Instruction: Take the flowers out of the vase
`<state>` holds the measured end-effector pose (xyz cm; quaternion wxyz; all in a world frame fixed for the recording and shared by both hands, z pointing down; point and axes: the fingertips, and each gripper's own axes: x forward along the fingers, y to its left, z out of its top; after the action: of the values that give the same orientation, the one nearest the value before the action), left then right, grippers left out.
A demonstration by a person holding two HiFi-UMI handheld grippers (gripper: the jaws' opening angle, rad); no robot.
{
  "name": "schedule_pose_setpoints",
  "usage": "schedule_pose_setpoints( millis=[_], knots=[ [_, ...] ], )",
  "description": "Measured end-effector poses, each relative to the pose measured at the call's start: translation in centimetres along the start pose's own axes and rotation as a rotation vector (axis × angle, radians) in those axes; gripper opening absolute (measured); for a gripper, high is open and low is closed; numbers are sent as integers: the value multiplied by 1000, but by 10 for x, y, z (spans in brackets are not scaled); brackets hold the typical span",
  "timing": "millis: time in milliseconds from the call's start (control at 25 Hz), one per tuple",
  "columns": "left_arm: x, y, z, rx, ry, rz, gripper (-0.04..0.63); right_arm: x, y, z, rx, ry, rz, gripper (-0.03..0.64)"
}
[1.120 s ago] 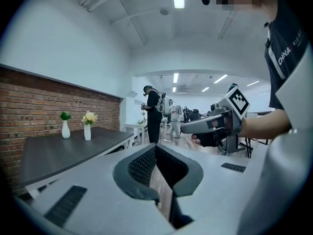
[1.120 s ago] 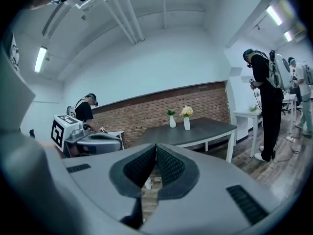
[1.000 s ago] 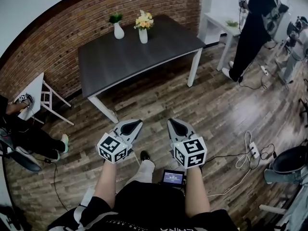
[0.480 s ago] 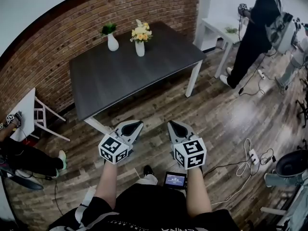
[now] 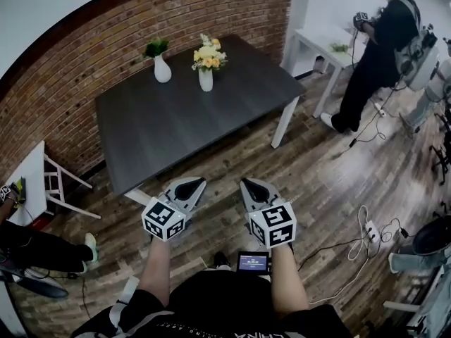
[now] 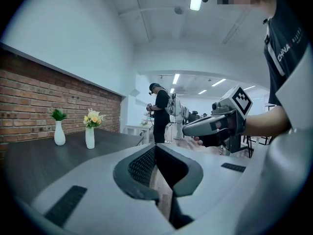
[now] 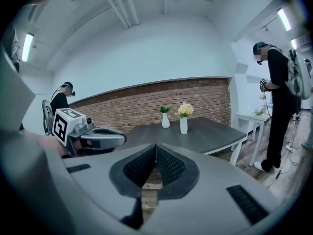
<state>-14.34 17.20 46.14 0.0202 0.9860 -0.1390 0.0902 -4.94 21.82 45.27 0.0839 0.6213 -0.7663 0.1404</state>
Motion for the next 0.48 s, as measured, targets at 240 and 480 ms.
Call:
schedule_pose_setpoints(
  millis=[240,480],
  knots=[
    [18,28,-3,-19,6,2,3,32,-12,8,0,15,12,8],
    [56,61,-3,-33,9,16,3,73,-45,18,-4,19,43,8]
  ],
)
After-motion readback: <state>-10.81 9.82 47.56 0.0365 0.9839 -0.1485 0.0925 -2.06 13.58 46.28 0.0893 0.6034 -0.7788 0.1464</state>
